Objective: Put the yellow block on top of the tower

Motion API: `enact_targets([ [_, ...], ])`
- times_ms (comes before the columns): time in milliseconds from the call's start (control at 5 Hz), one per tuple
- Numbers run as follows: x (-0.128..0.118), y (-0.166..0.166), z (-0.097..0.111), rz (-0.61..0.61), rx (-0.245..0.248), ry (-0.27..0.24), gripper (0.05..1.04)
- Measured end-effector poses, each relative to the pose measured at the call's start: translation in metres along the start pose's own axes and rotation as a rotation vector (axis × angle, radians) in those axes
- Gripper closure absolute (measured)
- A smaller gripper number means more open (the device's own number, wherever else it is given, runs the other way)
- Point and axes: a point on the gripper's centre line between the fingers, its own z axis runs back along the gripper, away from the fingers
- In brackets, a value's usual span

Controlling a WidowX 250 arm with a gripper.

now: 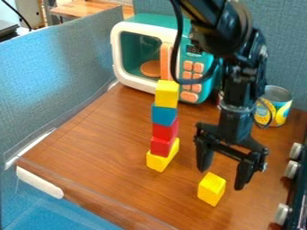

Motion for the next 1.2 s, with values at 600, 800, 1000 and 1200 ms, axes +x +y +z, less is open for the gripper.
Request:
enact_targets([
  [600,-0.006,0.006,-0.019,0.071,0.019,0.093,0.083],
  [800,-0.008,0.011,-0.025,0.086,0.011,0.128,0.114],
  [1000,-0.007,0.014,-0.023,0.087,0.006,0.139,0.385],
  [1200,-0.007,0.014,-0.023,0.087,0.006,0.139,0.553],
])
